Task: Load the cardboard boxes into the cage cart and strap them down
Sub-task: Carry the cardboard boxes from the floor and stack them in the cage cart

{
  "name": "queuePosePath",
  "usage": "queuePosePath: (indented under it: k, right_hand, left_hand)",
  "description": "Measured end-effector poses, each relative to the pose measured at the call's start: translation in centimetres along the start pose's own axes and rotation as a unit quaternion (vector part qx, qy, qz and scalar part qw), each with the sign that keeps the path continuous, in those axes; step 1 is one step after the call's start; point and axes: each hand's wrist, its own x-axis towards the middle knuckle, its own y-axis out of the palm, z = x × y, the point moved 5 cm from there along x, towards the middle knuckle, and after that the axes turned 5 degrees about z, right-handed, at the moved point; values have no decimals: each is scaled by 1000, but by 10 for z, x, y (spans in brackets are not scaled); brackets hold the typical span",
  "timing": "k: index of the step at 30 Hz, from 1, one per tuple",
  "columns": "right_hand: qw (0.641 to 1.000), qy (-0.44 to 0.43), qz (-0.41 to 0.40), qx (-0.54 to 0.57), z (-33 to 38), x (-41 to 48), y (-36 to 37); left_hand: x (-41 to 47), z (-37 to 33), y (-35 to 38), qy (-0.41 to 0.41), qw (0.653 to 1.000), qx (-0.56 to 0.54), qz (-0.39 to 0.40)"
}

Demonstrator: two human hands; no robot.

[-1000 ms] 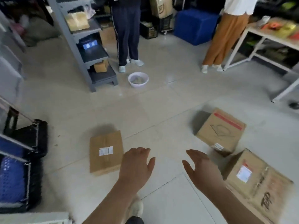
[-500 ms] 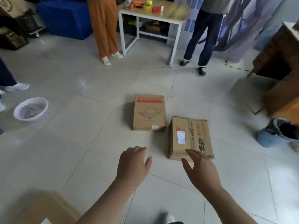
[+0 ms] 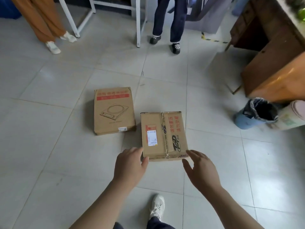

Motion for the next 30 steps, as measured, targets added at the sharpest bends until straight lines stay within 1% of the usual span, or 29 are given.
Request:
queuePosePath:
  k: [4, 9, 14, 19, 26, 30]
  right_hand:
    - [1000, -5, 9, -7, -39, 65, 11]
    - [999, 24, 37, 1, -85, 138, 54]
    - [996, 63, 58, 25, -130, 198, 114]
    - [989, 115, 90, 37, -183, 251, 195]
    - [980, 126, 153, -27, -248, 316, 318]
    - [977, 129, 158, -59, -288, 341, 376]
  left_hand:
    - [61, -11, 37, 1, 1000, 10, 19]
    - [132, 3, 94, -12, 999, 13, 50]
    - [196, 36, 169, -33, 995, 5, 90]
    - [243, 75, 266, -32, 982, 64, 172]
    - [283, 144, 392, -112, 960, 98, 238]
    - [293, 182, 452, -163, 950, 91, 249]
